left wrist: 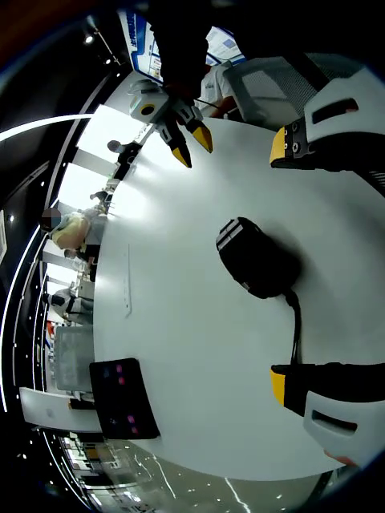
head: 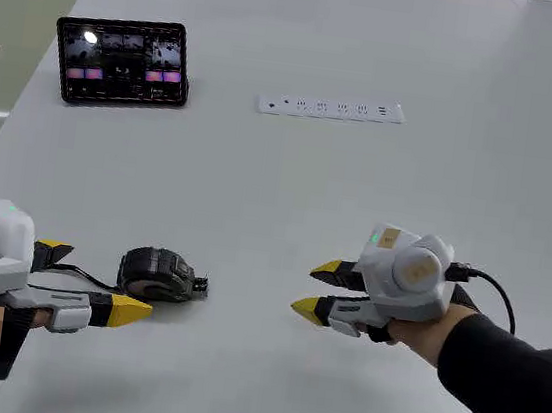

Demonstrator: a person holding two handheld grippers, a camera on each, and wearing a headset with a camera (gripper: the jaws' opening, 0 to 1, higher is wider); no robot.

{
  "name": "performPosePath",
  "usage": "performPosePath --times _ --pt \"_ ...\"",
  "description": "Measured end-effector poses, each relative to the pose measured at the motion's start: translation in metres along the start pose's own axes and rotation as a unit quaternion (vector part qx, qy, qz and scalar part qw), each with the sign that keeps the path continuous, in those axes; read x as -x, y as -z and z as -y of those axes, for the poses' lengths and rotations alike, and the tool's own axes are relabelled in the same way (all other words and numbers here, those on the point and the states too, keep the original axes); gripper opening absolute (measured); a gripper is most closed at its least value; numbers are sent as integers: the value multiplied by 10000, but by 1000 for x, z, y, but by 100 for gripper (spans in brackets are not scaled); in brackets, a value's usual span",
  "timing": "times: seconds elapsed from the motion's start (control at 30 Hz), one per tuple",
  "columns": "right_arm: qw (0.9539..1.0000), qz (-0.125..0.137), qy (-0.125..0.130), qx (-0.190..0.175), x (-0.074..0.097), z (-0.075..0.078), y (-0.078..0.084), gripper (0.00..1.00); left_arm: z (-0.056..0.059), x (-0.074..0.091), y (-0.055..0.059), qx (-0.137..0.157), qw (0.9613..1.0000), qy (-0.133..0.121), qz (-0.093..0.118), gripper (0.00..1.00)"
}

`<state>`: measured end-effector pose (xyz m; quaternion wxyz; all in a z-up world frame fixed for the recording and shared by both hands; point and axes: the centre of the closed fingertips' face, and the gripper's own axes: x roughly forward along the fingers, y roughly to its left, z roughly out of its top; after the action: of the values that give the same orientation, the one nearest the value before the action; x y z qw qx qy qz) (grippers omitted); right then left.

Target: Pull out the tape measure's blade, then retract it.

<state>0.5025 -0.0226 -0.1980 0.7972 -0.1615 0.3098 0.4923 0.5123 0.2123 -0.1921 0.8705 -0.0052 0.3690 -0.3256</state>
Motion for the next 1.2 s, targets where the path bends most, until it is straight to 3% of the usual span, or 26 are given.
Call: performPosePath --times 0.2,0.43,0.5,0.6,0.67,1.0,1.2 --pt "9999 -1 111 -59 20 6 14 33 -4 9 2 -76 10000 -33 -10 99" --pt "9996 -179 205 -56 43 13 44 42 -13 23 8 -366 9992 -142 -9 99" --pt "9994 -242 251 -41 49 15 54 45 -17 29 6 -617 9978 -233 67 99" --pt "9979 -323 450 350 58 23 66 52 -18 35 6 -805 9963 -288 120 99" --pt "9982 -328 419 275 63 22 74 53 -18 38 8 -844 9960 -274 87 99" --pt "9971 -244 550 -467 93 28 87 81 -13 45 17 -658 9978 -33 13 99" --pt "9958 -337 659 -541 113 38 102 90 -13 47 21 -654 9978 6 -66 99"
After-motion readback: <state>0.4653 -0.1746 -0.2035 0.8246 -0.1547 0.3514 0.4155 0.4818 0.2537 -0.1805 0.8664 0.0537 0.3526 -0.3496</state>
